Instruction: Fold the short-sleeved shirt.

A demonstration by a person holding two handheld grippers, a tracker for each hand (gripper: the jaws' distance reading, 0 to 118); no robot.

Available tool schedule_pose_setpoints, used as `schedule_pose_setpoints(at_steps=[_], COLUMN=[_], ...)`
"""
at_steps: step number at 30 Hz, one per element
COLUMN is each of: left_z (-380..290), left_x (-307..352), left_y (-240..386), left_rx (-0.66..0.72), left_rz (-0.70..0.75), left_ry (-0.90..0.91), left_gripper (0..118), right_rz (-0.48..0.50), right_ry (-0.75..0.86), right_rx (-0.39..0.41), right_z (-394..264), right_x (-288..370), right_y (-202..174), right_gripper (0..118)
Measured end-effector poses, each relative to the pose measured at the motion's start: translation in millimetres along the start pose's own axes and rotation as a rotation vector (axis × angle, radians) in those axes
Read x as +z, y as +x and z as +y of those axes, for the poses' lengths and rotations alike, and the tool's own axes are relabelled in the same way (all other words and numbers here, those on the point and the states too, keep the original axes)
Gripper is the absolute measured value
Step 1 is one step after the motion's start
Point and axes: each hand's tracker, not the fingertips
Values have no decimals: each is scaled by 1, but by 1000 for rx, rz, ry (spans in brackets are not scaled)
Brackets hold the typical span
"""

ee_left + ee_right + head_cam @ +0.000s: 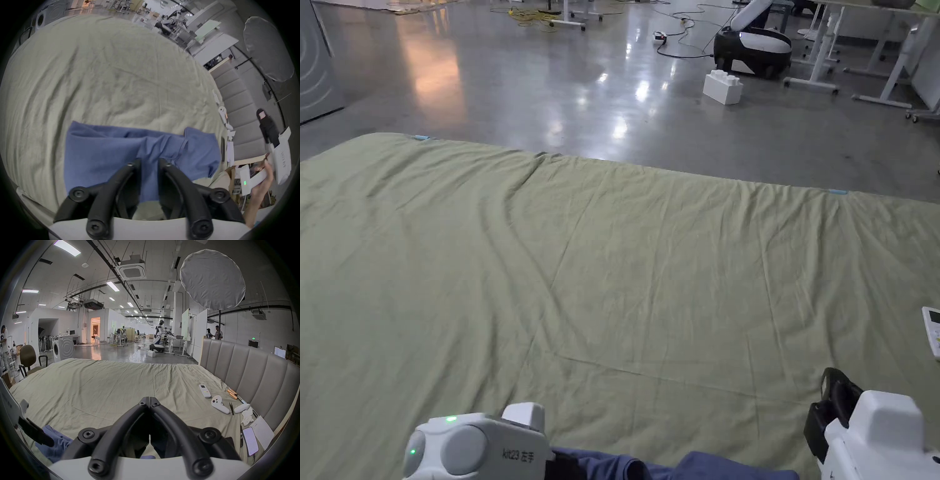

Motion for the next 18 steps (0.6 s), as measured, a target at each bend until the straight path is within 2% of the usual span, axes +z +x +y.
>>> schedule_pose_setpoints(at_steps=[4,5,11,18], left_z=[-13,-16,-28,-39], left_x=[-23,-28,-63,-66], left_y=[15,20,50,60], left_rx=[-19,-35,-116,-123], left_rz=[-91,-92,-43,-87], left_ry=[-60,-56,-96,-87], left_gripper=[18,15,15,15], right_rz=[5,6,5,6], right_ry=[-10,-11,-21,-21], right_rx=[-2,-2,-6,-9], right_z=[-2,-3,-5,-5], right_x=[-1,-1,-2,0], right_y=[-1,-1,0,0], right_gripper=[1,1,1,1])
